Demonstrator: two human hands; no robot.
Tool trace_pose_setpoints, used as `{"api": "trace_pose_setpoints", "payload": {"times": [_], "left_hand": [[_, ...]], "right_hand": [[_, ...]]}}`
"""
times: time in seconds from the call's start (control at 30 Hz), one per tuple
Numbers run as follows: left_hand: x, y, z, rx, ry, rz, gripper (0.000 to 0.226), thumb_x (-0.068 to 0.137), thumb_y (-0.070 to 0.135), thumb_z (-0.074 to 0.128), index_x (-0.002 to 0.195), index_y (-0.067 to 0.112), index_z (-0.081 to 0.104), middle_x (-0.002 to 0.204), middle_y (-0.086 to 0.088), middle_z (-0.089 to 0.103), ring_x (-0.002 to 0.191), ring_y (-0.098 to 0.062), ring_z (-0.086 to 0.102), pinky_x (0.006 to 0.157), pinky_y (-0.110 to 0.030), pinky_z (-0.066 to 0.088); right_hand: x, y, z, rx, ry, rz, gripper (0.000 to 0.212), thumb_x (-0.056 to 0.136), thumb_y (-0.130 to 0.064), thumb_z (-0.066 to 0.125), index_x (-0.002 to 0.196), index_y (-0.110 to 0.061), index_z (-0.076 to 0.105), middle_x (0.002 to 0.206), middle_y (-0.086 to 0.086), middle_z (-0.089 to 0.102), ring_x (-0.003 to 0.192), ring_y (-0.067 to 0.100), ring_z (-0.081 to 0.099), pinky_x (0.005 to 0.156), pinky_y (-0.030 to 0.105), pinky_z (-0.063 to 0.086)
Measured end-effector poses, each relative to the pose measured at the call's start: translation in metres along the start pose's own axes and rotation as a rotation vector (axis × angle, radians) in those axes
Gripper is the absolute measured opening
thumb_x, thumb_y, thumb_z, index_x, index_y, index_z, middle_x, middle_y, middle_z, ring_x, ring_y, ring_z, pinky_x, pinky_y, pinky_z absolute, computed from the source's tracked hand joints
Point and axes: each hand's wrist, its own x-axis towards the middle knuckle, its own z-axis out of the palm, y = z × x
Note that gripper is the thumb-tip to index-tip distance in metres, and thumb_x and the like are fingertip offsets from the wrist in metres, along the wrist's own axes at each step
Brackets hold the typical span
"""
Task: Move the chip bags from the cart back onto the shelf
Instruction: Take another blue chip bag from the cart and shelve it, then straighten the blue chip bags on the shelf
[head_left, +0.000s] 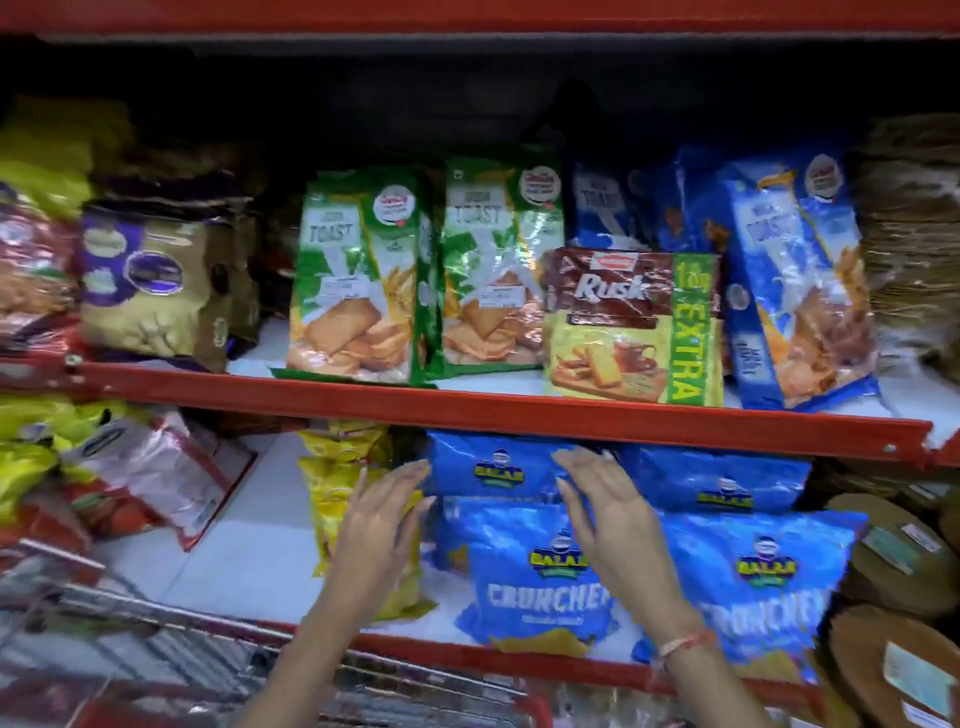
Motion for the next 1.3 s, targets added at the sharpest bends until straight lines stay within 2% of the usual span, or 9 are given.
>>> {"api": "trace_pose_setpoints", "payload": {"times": [0.1, 0.17, 0.3, 0.43, 0.67, 0.97, 1.1, 1.2, 1.3], "left_hand": [[-0.005, -0.051, -0.027, 0.163, -0.047, -0.087, 0.041, 0.092, 0.042, 0.040, 0.118, 0.018, 0.061, 0.117, -0.002, 0.069, 0.108, -0.021, 0.065, 0.105, -0.053, 0.041], [-0.002, -0.078, -0.037, 0.286, -0.092, -0.126, 0.030, 0.089, 0.032, 0.058, 0.115, 0.018, 0.063, 0.111, -0.004, 0.072, 0.104, -0.024, 0.066, 0.101, -0.053, 0.043], [0.010, -0.105, -0.039, 0.437, -0.291, -0.132, 0.053, 0.047, 0.022, 0.094, 0.095, 0.020, 0.072, 0.093, 0.002, 0.076, 0.089, -0.017, 0.070, 0.081, -0.023, 0.057], [0.015, -0.118, -0.029, 0.409, -0.452, -0.148, 0.054, 0.075, 0.008, 0.071, 0.124, 0.022, 0.053, 0.124, -0.003, 0.060, 0.114, -0.022, 0.056, 0.095, -0.034, 0.051], [0.018, -0.152, -0.052, 0.412, -0.420, -0.149, 0.033, 0.087, 0.007, 0.057, 0.116, 0.022, 0.061, 0.118, -0.007, 0.065, 0.107, -0.026, 0.063, 0.090, -0.036, 0.052], [0.012, -0.152, -0.067, 0.583, -0.427, -0.095, 0.040, 0.084, -0.003, 0.057, 0.117, 0.018, 0.058, 0.113, -0.006, 0.067, 0.103, -0.026, 0.065, 0.085, -0.036, 0.053], [0.007, -0.122, -0.069, 0.665, -0.281, 0.077, 0.045, 0.039, 0.025, 0.094, 0.079, 0.018, 0.074, 0.066, 0.002, 0.074, 0.060, -0.014, 0.071, 0.046, -0.016, 0.052], [0.007, -0.097, -0.046, 0.562, -0.150, 0.156, 0.034, 0.059, 0.037, 0.087, 0.083, 0.016, 0.073, 0.071, 0.002, 0.075, 0.069, -0.015, 0.072, 0.056, -0.018, 0.057], [0.014, -0.055, -0.028, 0.470, -0.127, 0.219, 0.030, 0.081, 0.043, 0.055, 0.083, 0.019, 0.072, 0.072, 0.005, 0.075, 0.072, -0.011, 0.072, 0.066, -0.018, 0.058]], "right_hand": [[0.023, -0.043, 0.039, 0.011, -0.166, -0.020, 0.031, 0.092, -0.013, 0.058, 0.122, -0.007, 0.057, 0.119, 0.011, 0.065, 0.115, 0.027, 0.056, 0.106, 0.041, 0.042], [0.038, -0.067, 0.066, -0.094, -0.322, -0.093, 0.033, 0.094, -0.014, 0.053, 0.127, -0.007, 0.052, 0.122, 0.014, 0.062, 0.119, 0.031, 0.052, 0.111, 0.040, 0.036], [0.066, -0.101, 0.113, -0.399, -0.574, -0.176, 0.039, 0.097, -0.009, 0.038, 0.135, -0.012, 0.040, 0.131, 0.012, 0.057, 0.133, 0.026, 0.040, 0.120, 0.044, 0.015], [0.072, -0.115, 0.139, -0.581, -0.709, -0.145, 0.030, 0.093, -0.002, 0.038, 0.110, -0.009, 0.061, 0.109, 0.016, 0.069, 0.107, 0.030, 0.062, 0.116, 0.048, 0.025], [0.070, -0.136, 0.155, -0.544, -0.679, -0.119, 0.028, 0.095, -0.007, 0.041, 0.102, -0.016, 0.066, 0.093, 0.010, 0.073, 0.098, 0.025, 0.064, 0.123, 0.035, -0.001], [0.053, -0.148, 0.159, -0.263, -0.695, -0.006, 0.031, 0.098, -0.028, 0.047, 0.128, -0.024, 0.053, 0.120, 0.014, 0.066, 0.124, 0.027, 0.051, 0.118, 0.033, 0.018], [0.043, -0.139, 0.132, -0.092, -0.771, 0.017, 0.063, 0.093, -0.053, 0.043, 0.146, -0.028, 0.021, 0.155, 0.005, 0.028, 0.142, 0.027, 0.024, 0.116, 0.041, 0.023], [0.030, -0.123, 0.105, -0.025, -0.671, -0.003, 0.066, 0.091, -0.057, 0.043, 0.146, -0.033, 0.017, 0.158, -0.005, 0.017, 0.145, 0.019, 0.014, 0.115, 0.034, 0.022], [0.022, -0.100, 0.072, 0.040, -0.598, 0.005, 0.064, 0.092, -0.053, 0.047, 0.146, -0.030, 0.020, 0.157, -0.008, 0.019, 0.143, 0.004, 0.002, 0.116, 0.024, 0.007]]}}
